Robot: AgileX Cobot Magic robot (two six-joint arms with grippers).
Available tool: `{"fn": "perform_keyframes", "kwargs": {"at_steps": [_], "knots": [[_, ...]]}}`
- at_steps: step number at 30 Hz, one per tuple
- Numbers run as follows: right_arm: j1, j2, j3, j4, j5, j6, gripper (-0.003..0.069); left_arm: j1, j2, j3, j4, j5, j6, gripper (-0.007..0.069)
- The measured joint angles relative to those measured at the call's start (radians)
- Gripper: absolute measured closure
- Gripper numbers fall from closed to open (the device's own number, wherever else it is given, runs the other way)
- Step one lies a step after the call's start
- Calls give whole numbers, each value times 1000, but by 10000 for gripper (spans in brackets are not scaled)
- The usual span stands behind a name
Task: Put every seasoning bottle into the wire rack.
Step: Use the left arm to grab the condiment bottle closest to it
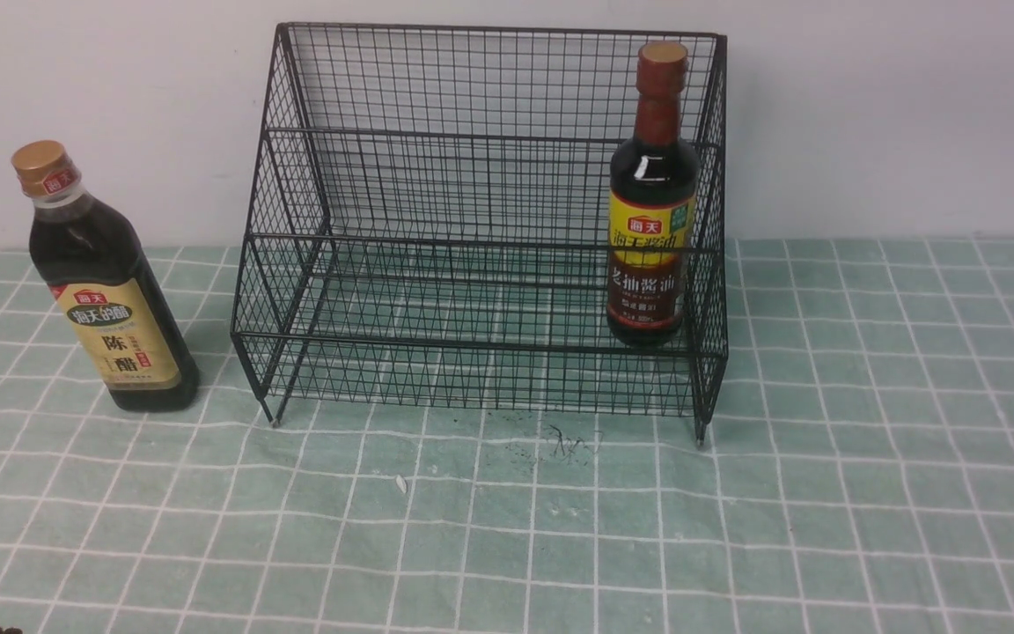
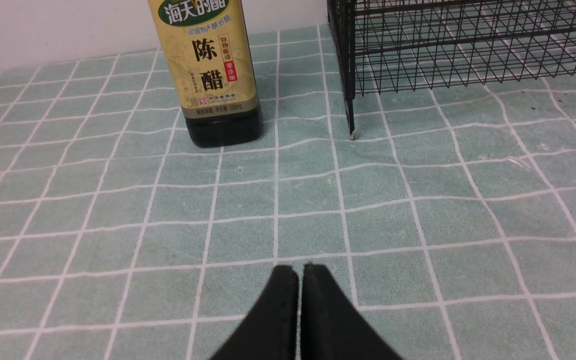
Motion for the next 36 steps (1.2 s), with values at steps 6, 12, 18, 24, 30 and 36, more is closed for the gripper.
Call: {"fn": "perform_keyframes", "kwargs": {"at_steps": [6,12,18,24,30,36], "knots": [[0,-267,54,-11,113,4,595,0,0,0,0,0,0,631],[0,-602,347,-14,27,57,671,0,0,0,0,0,0,631],[0,-905,719,10,-195,121,672,0,0,0,0,0,0,631],[0,-1083,1027,54,-533,128,672,0,0,0,0,0,0,631],[0,-1109,1181,94,-623,128,673,0,0,0,0,0,0,631],[0,-1109,1265,39,-631,101,673,0,0,0,0,0,0,631]]}}
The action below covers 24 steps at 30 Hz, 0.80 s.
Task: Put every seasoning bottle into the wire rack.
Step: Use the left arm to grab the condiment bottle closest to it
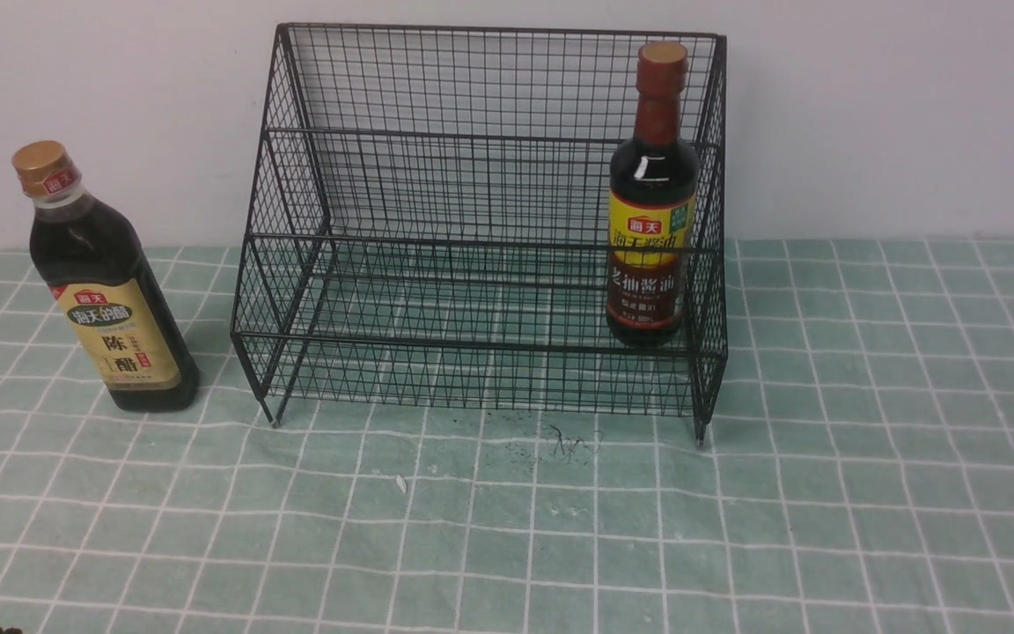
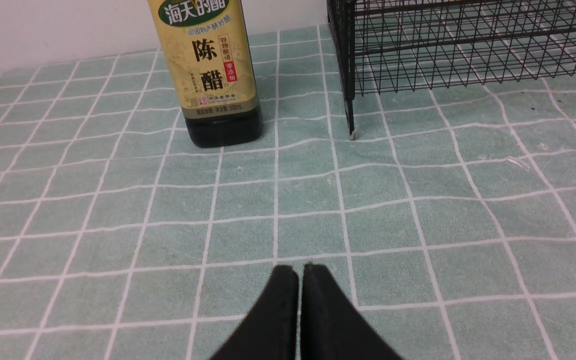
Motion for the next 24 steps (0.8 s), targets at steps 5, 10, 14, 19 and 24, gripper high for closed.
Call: {"fn": "perform_keyframes", "kwargs": {"at_steps": [5,10,14,19,24], "knots": [[-33,-23,59,-41,-24,-3,673,0,0,0,0,0,0,631],[-238,-81,178,-47,-37,-3,673,0,0,0,0,0,0,631],[-331,-143,293,-50,-37,-11,673,0,0,0,0,0,0,631],[-396,-173,430,-50,-26,-14,673,0,0,0,0,0,0,631],[-401,-176,432,-50,-36,-15,673,0,0,0,0,0,0,631]]}}
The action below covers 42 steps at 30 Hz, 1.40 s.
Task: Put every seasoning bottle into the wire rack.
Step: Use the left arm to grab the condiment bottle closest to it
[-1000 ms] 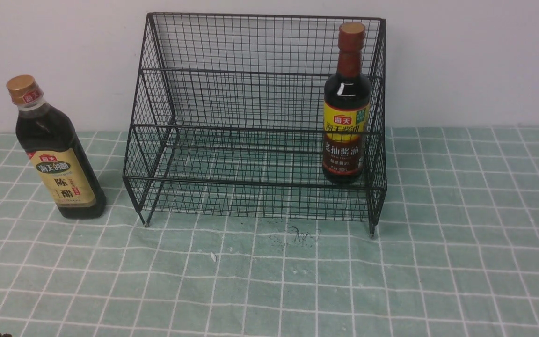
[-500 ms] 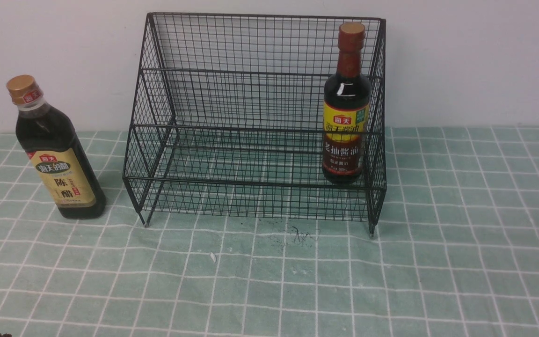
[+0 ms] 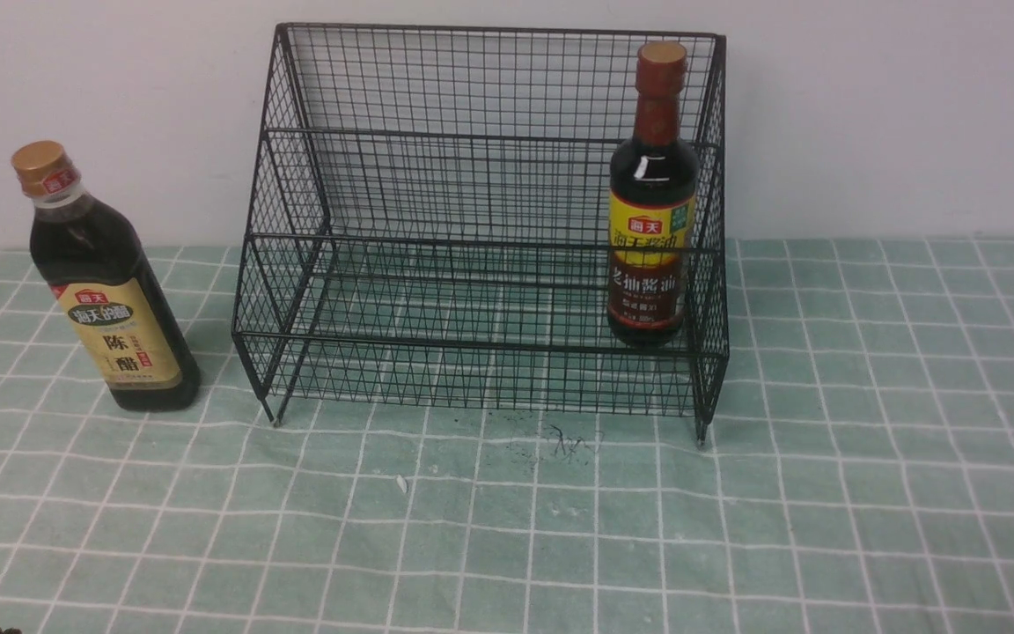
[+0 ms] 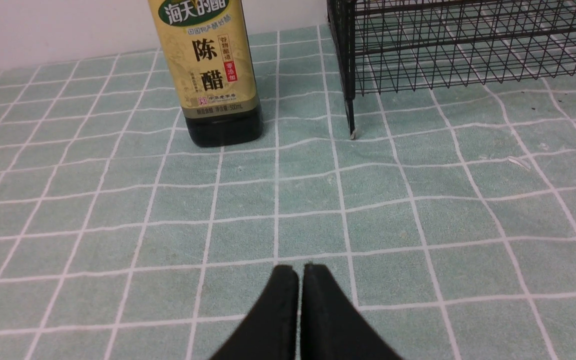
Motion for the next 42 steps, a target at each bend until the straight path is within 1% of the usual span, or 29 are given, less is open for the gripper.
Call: {"fn": "perform_keyframes", "kwargs": {"at_steps": [32,36,39,42], "knots": [[-1,0,0,0,-1,0,673,0,0,0,0,0,0,631],[-1,0,0,0,-1,0,673,0,0,0,35,-1,4,631],[-1,0,0,-1,-1,0,673,0,0,2,49,-32,4,631],[-1,0,0,-1,-1,0,673,0,0,3,41,-164,-17,631]]}}
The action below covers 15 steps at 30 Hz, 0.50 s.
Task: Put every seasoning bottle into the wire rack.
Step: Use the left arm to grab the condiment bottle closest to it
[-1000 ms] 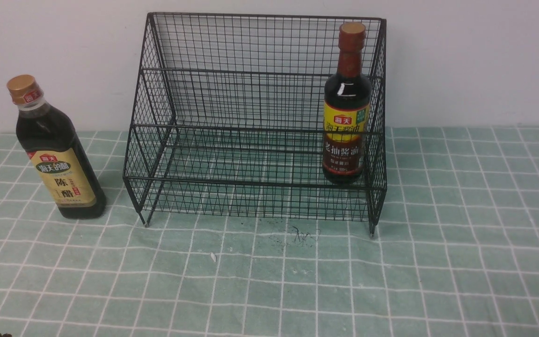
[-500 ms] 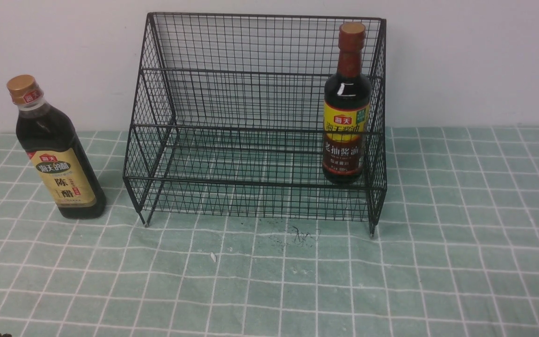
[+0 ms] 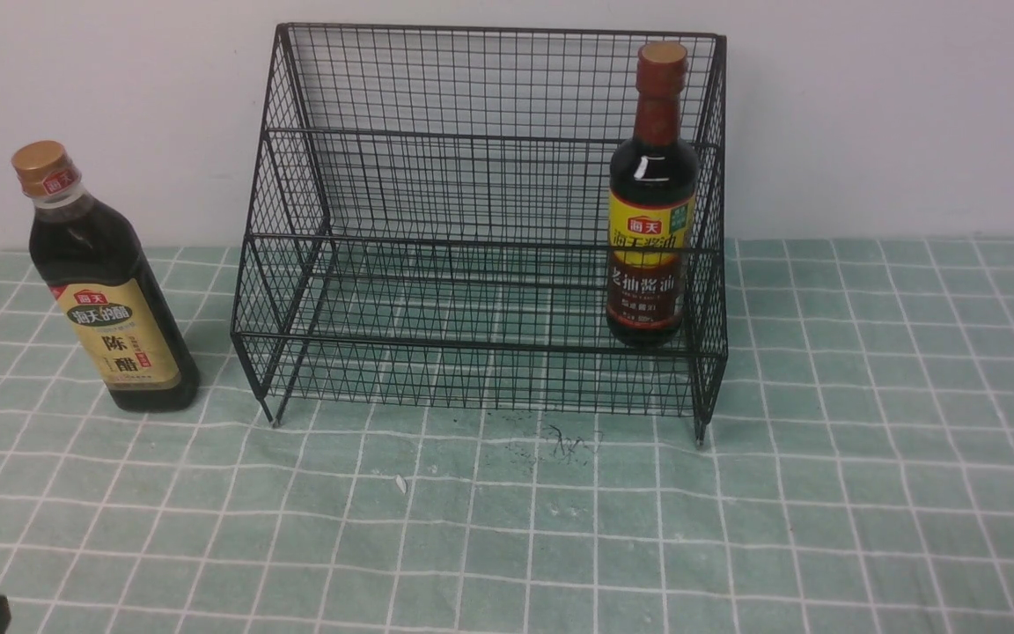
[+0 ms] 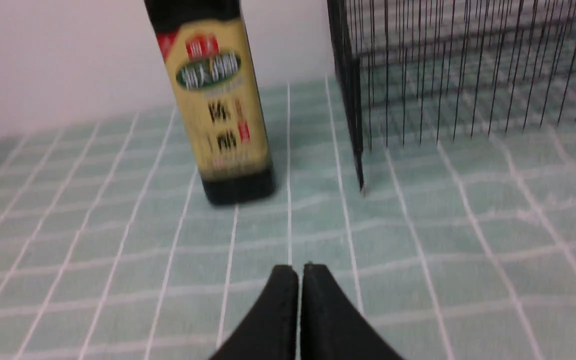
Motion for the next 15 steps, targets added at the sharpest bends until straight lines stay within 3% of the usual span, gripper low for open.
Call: {"fn": "perform_keyframes", "kwargs": {"at_steps": [8,15], "knots": [[0,0,0,0,0,0,673,0,0,0,-49,-377,-146,631],[0,0,0,0,0,0,673,0,0,0,-49,-480,-156,631]]}}
